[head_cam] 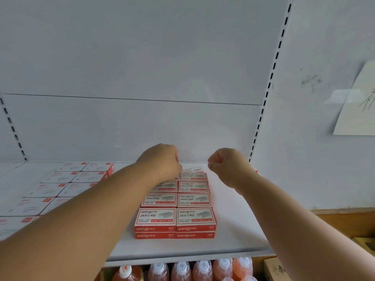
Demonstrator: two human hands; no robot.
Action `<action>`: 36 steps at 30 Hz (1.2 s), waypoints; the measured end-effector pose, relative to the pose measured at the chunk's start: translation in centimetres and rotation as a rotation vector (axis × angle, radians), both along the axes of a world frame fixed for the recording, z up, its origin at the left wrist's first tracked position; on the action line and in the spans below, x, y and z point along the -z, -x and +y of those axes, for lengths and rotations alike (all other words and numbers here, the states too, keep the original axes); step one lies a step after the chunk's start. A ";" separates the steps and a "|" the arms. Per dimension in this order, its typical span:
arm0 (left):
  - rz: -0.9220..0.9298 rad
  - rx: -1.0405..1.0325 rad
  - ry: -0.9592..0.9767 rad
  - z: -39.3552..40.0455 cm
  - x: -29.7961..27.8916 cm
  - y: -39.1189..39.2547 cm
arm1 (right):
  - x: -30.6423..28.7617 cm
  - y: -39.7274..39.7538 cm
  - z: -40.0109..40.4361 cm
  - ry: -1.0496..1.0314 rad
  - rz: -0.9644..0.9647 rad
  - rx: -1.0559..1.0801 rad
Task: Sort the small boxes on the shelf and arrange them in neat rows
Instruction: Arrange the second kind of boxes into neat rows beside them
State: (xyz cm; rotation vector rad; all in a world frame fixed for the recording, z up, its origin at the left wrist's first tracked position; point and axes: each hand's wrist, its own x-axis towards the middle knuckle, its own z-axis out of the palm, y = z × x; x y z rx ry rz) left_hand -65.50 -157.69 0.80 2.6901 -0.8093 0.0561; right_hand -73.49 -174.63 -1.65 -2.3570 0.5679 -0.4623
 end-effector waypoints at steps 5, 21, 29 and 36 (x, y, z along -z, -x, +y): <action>0.062 0.057 0.008 -4.4 -0.7 0.6 | -0.3 0.3 -5.1 0.136 0.024 0.057; 0.181 0.160 -0.234 -19.0 0.7 1.4 | 1.5 1.0 -14.1 0.317 0.313 -0.123; 0.267 0.021 -0.079 -18.8 1.4 1.3 | 2.1 1.1 -16.5 0.236 0.232 -0.124; 0.280 0.014 0.145 -17.3 1.2 1.4 | 1.9 1.5 -15.8 0.160 0.142 -0.196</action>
